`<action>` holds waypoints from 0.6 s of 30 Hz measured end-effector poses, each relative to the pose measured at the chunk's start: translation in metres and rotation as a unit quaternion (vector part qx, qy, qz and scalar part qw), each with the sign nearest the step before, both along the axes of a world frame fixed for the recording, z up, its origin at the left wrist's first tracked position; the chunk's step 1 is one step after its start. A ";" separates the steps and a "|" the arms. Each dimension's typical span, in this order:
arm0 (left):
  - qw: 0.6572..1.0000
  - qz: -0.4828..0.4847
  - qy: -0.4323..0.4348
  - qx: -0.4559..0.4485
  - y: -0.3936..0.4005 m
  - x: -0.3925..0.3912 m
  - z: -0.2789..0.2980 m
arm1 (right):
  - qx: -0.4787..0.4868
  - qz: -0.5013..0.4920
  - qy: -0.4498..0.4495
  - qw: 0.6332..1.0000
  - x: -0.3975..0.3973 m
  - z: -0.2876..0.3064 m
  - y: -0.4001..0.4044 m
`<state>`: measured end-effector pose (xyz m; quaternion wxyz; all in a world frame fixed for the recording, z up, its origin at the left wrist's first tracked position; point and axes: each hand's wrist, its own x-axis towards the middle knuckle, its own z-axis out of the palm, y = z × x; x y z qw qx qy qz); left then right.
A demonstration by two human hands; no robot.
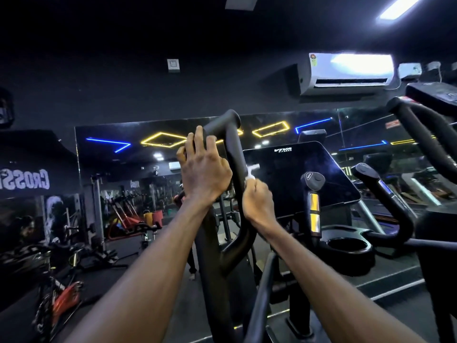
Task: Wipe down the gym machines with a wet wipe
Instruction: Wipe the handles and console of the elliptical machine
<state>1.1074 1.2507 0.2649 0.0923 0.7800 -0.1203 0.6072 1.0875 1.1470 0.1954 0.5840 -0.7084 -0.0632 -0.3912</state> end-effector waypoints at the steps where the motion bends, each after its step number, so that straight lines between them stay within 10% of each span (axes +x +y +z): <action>1: 1.000 -0.001 0.000 0.002 0.001 -0.001 -0.003 | 0.012 0.011 0.010 1.000 -0.005 -0.018 0.000; 18: 0.995 -0.089 -0.007 -0.037 0.005 -0.004 -0.019 | 0.156 0.031 0.039 0.986 -0.012 -0.030 0.022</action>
